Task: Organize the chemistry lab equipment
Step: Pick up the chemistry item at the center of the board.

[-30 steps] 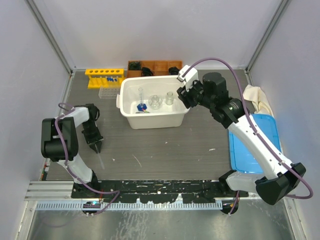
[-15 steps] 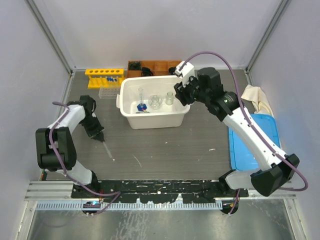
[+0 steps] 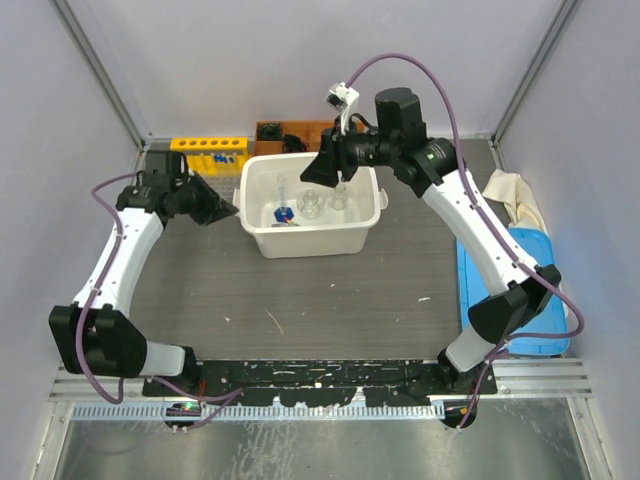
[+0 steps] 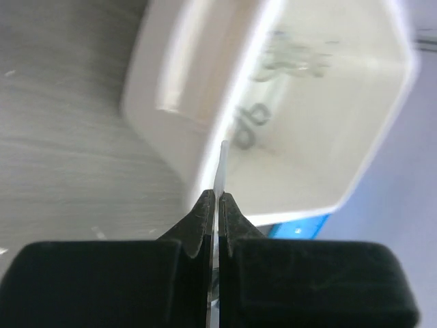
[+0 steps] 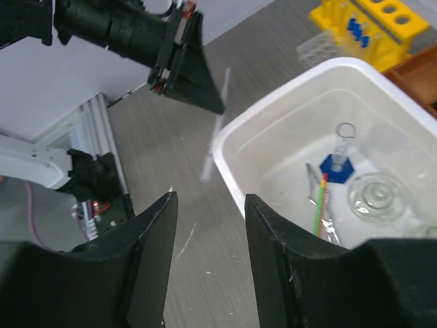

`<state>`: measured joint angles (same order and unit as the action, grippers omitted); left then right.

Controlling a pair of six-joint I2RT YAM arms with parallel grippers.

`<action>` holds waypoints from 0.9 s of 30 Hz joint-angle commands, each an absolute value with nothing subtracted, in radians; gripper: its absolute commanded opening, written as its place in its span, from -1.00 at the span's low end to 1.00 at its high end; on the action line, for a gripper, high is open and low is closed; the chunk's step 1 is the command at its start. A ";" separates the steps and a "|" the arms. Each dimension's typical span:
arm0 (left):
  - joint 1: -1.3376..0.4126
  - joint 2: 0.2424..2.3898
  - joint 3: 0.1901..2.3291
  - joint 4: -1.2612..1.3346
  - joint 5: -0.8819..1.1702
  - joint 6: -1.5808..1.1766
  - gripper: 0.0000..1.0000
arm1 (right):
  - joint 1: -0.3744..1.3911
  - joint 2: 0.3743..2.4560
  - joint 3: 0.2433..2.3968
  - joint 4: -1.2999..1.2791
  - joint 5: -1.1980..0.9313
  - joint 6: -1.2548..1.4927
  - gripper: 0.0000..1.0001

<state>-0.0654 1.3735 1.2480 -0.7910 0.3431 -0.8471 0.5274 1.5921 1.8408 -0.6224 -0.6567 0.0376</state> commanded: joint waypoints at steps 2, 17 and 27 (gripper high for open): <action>-0.110 1.313 1.384 -0.623 0.417 -0.939 -1.00 | 0.565 1.646 1.911 -0.621 -0.880 0.112 0.03; -0.214 1.328 1.512 -0.545 0.462 -0.974 -1.00 | 0.677 1.768 1.997 -0.684 -0.772 0.013 -0.09; -0.232 1.299 1.544 -0.660 0.403 -0.885 -0.99 | 0.673 1.741 2.026 -0.715 -0.663 -0.028 -0.05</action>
<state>-0.2272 1.3418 1.4921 -0.6449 0.4107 -0.9268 0.6765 1.7905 1.9888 -0.7147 -0.7250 0.0067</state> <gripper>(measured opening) 0.010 0.468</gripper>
